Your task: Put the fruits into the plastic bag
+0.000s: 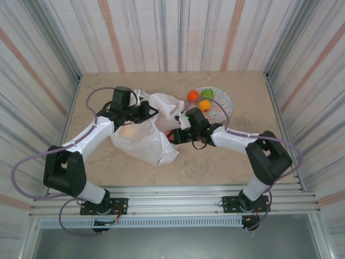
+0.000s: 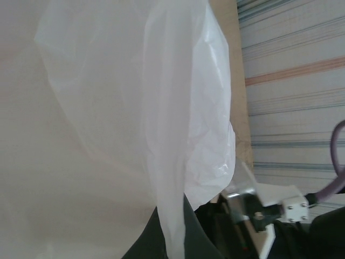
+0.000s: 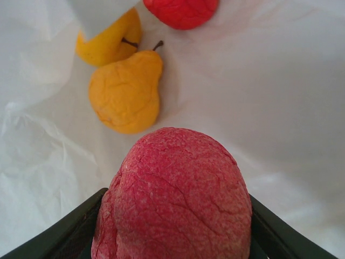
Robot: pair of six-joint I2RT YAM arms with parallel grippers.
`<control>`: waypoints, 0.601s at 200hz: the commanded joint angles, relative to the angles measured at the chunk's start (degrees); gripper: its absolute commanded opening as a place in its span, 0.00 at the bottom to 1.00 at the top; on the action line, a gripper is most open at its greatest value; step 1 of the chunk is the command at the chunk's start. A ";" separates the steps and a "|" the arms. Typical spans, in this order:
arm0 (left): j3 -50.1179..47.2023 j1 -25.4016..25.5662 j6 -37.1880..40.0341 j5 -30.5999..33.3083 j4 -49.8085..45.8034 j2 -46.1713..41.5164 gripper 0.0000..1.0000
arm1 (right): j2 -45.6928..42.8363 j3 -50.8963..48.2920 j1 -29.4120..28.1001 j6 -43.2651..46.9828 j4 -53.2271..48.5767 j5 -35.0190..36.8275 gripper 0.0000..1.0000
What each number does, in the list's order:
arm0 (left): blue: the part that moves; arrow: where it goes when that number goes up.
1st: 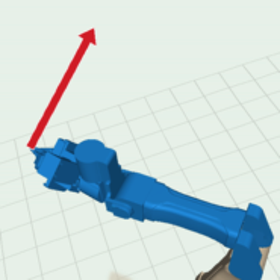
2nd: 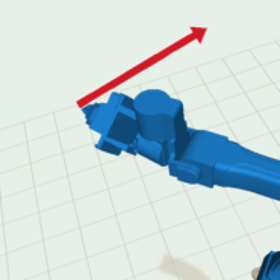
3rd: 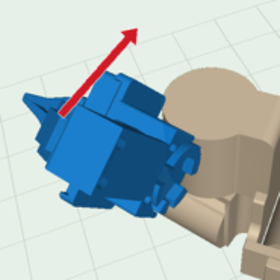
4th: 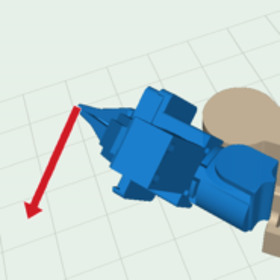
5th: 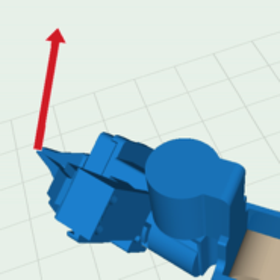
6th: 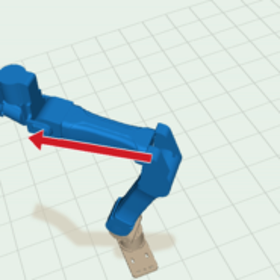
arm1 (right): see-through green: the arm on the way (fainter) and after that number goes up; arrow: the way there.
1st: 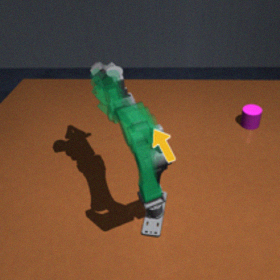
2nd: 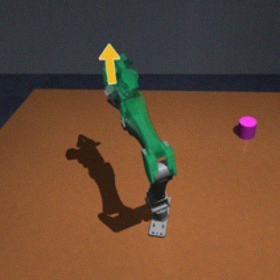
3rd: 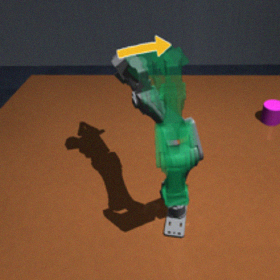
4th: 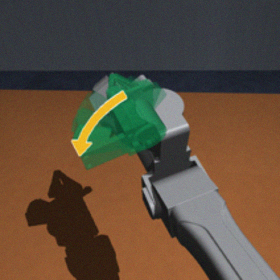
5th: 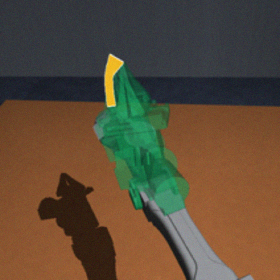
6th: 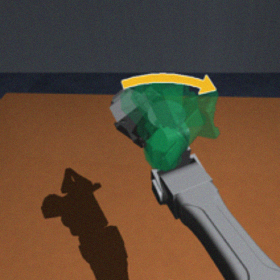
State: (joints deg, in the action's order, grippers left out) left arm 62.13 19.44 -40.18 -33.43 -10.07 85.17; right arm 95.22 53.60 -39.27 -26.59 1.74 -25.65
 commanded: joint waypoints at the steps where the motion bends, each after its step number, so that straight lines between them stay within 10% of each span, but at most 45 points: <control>1: 0.75 -0.10 -0.12 -0.95 -0.69 -1.45 0.00 | 4.31 3.16 -2.45 -5.06 8.75 -0.55 0.59; 120: 0.38 0.25 -1.05 -1.55 1.10 -2.02 0.00 | 19.06 9.95 -9.07 -15.91 23.26 4.94 0.66</control>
State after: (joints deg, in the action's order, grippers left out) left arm 62.13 19.51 -40.62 -33.47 -9.98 85.17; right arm 111.72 60.77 -47.75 -40.34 22.70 -21.80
